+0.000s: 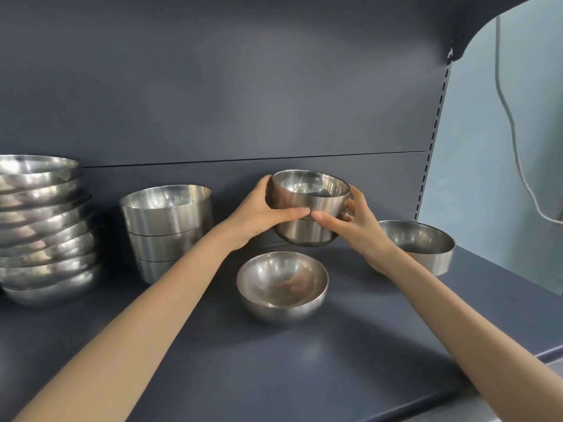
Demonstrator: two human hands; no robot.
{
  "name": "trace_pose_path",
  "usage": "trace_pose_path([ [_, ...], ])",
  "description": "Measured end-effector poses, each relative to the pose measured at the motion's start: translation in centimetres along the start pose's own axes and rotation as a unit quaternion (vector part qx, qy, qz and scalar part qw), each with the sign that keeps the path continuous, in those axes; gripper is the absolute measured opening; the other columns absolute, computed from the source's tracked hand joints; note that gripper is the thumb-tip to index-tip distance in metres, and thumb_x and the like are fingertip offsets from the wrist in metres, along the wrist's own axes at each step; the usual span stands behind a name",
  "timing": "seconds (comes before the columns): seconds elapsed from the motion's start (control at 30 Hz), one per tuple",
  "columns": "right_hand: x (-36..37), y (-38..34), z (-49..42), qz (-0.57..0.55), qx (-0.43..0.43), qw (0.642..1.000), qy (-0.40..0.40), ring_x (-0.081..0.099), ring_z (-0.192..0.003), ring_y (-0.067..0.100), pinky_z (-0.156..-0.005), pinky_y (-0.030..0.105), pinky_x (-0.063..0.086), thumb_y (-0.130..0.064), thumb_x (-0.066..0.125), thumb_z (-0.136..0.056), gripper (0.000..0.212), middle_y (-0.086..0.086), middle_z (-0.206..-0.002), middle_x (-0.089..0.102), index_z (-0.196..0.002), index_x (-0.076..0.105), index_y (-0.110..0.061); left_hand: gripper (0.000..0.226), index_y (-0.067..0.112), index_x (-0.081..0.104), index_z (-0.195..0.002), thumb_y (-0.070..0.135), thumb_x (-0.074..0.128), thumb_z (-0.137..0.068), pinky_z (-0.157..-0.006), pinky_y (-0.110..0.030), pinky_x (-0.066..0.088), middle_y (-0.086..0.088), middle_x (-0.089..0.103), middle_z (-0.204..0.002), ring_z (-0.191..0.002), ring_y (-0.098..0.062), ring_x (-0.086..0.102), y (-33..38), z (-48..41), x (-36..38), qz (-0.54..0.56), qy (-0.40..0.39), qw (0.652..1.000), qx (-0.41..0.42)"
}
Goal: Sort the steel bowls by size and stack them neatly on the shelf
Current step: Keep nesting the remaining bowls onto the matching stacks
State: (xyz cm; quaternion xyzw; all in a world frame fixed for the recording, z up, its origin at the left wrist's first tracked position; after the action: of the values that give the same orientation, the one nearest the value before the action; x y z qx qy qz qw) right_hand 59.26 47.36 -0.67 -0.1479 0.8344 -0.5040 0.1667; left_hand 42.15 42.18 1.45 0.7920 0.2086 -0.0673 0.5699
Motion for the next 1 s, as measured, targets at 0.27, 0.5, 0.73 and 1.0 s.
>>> trace_pose_path([
  [0.27, 1.2, -7.0, -0.2, 0.005, -0.056, 0.998, -0.012, 0.065, -0.097, 0.000, -0.084, 0.023, 0.054, -0.036, 0.074, -0.064, 0.070, -0.003, -0.116, 0.062, -0.126, 0.045, -0.020, 0.094, 0.027, 0.043, -0.136, 0.052, 0.086, -0.056, -0.108, -0.029, 0.040, 0.015, 0.053, -0.134, -0.123, 0.000, 0.049, 6.3, 1.6, -3.6, -0.050, 0.046, 0.996, 0.062],
  [0.5, 5.9, -11.6, -1.4, 0.020, -0.090, 0.995, -0.028, 0.064, -0.106, 0.019, -0.093, 0.038, 0.054, -0.049, 0.077, -0.061, 0.076, 0.004, -0.115, 0.064, -0.125, 0.048, -0.019, 0.061, 0.029, 0.051, -0.125, 0.033, 0.082, -0.073, -0.086, -0.012, 0.050, 0.025, 0.059, -0.111, -0.096, 0.019, 0.055, 10.0, 4.4, -9.7, -0.060, 0.083, 0.990, 0.097],
  [0.73, 12.8, -12.4, -2.9, -0.003, -0.080, 0.995, -0.066, 0.065, -0.104, 0.016, -0.093, 0.040, 0.054, -0.048, 0.079, -0.061, 0.077, 0.006, -0.118, 0.063, -0.126, 0.049, -0.018, 0.067, 0.026, 0.052, -0.131, 0.035, 0.081, -0.072, -0.096, -0.027, 0.051, 0.017, 0.064, -0.116, -0.108, 0.001, 0.061, 8.9, 7.4, -15.9, -0.065, 0.129, 0.988, 0.056],
  [1.0, 17.1, -11.8, -4.1, 0.010, -0.070, 0.993, -0.096, 0.062, -0.094, 0.017, -0.091, 0.047, 0.054, -0.048, 0.079, -0.058, 0.078, 0.011, -0.115, 0.062, -0.122, 0.051, -0.014, 0.077, 0.022, 0.049, -0.134, 0.047, 0.080, -0.068, -0.104, -0.032, 0.046, 0.016, 0.060, -0.122, -0.112, 0.003, 0.055, 5.8, 8.4, -19.2, -0.074, 0.175, 0.981, 0.042],
])
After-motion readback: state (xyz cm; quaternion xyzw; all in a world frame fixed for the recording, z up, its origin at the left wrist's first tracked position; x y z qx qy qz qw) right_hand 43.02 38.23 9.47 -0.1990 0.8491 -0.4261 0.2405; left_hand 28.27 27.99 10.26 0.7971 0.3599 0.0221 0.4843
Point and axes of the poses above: each hand's wrist, its own z-axis away from the middle knuckle, its own x-axis out of the palm, y = z × x, the point moved 6 cm from there along -z, towards the middle knuckle
